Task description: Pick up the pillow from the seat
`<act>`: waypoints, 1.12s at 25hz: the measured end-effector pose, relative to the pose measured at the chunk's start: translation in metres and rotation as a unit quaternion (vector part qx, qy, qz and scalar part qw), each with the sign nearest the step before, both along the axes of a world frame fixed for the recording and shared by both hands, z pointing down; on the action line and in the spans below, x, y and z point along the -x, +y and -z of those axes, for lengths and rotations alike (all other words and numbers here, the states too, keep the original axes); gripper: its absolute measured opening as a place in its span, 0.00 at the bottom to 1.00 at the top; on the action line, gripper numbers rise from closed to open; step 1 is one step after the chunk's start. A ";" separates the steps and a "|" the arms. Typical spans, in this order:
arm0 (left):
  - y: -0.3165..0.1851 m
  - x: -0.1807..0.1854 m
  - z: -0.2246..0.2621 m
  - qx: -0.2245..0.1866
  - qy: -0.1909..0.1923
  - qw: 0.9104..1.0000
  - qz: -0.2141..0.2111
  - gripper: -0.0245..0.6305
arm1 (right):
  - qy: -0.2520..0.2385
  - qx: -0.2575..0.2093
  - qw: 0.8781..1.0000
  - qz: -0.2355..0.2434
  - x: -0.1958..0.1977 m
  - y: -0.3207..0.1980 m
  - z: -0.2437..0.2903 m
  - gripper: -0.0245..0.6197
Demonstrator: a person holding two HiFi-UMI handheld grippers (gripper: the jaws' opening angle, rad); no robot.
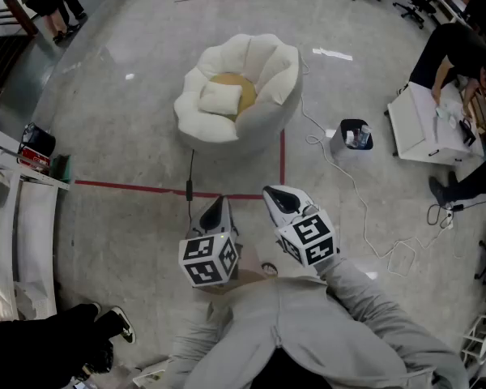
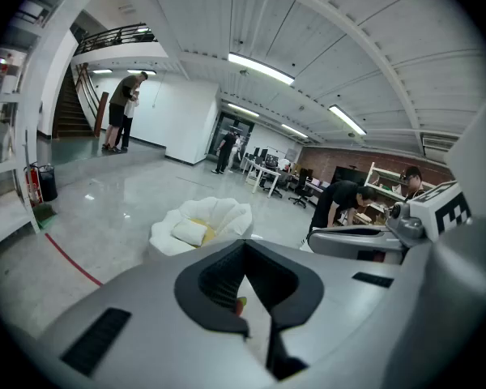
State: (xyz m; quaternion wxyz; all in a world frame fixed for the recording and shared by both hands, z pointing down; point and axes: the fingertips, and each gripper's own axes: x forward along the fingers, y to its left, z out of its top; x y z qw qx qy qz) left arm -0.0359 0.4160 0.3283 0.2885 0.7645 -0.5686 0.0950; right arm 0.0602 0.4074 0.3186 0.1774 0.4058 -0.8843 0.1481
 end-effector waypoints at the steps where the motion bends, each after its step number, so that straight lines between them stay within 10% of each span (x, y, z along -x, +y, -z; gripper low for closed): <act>1: 0.009 -0.008 0.001 -0.004 -0.004 1.000 0.000 0.04 | -0.004 0.000 1.000 -0.001 -0.008 0.008 0.001 0.04; 13: 0.065 -0.053 0.006 -0.024 -0.018 1.000 -0.005 0.04 | -0.025 -0.001 1.000 -0.002 -0.060 0.062 0.006 0.04; 28: 0.014 -0.017 0.002 -0.016 -0.021 0.999 0.023 0.04 | -0.025 0.011 1.000 0.004 -0.031 0.018 0.001 0.04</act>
